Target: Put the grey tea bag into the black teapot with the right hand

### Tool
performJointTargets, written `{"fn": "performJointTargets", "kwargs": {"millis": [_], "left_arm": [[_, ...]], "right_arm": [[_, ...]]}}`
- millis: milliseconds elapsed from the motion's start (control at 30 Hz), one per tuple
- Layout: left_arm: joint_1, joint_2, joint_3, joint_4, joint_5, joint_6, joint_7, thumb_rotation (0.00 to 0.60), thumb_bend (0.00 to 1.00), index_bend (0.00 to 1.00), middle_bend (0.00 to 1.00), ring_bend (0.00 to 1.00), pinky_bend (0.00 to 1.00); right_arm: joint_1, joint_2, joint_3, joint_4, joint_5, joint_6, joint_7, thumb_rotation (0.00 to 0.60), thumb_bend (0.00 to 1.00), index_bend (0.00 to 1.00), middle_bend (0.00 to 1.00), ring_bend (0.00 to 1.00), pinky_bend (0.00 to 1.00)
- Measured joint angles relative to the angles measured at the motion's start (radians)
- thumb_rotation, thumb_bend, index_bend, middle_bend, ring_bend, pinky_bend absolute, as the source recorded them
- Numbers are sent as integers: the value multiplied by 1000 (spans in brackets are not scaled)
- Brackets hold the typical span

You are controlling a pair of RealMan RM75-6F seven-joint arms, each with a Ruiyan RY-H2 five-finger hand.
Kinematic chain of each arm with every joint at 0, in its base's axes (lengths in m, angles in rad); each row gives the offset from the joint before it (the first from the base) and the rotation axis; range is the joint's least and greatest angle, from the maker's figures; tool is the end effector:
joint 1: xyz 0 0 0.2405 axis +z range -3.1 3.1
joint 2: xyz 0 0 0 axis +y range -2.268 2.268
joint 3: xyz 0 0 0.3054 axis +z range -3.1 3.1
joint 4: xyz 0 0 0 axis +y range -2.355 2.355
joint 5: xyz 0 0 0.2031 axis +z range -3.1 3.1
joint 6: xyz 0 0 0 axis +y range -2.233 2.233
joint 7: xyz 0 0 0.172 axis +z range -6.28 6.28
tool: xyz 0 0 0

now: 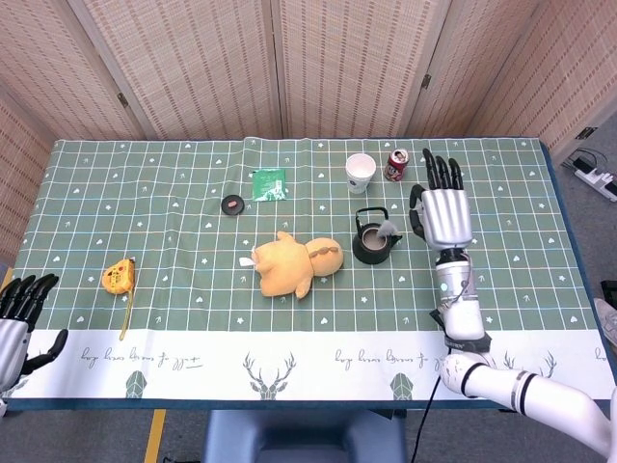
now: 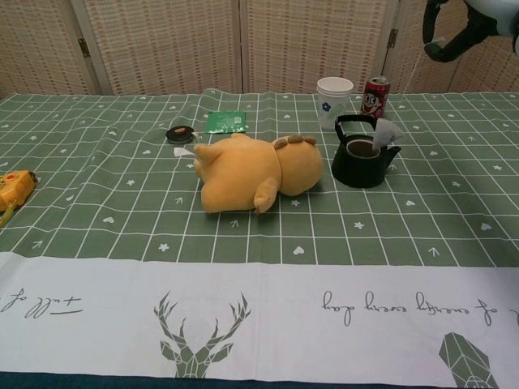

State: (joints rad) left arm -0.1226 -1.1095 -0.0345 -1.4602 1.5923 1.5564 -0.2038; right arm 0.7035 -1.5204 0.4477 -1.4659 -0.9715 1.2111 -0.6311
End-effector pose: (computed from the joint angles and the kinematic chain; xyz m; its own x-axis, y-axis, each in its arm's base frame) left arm -0.3542 0.2239 0.2070 0.3554 -0.0598 0.9328 0.9230 -0.1352 -0.3604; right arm -0.1807 -0.4538 0.0918 0.4722 0.1369 0.8708 -0.8749 -0.0481 0.4820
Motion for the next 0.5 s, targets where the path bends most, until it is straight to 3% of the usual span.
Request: {"fn": "performJointTargets", "kwargs": {"millis": [267,500], "left_arm": [[1,9,-3,7,-3,2,-28,600,392,28,41,0,0],[8,14,-3,11,1,18,-48,600,392,29,41,0,0]], "right_arm": [[84,-63,15,118,63,-46,-16,600,442,624,19,0,0],[121,-105,-4,171,81,-56,-22,600,441,627,20,0,0]]}}
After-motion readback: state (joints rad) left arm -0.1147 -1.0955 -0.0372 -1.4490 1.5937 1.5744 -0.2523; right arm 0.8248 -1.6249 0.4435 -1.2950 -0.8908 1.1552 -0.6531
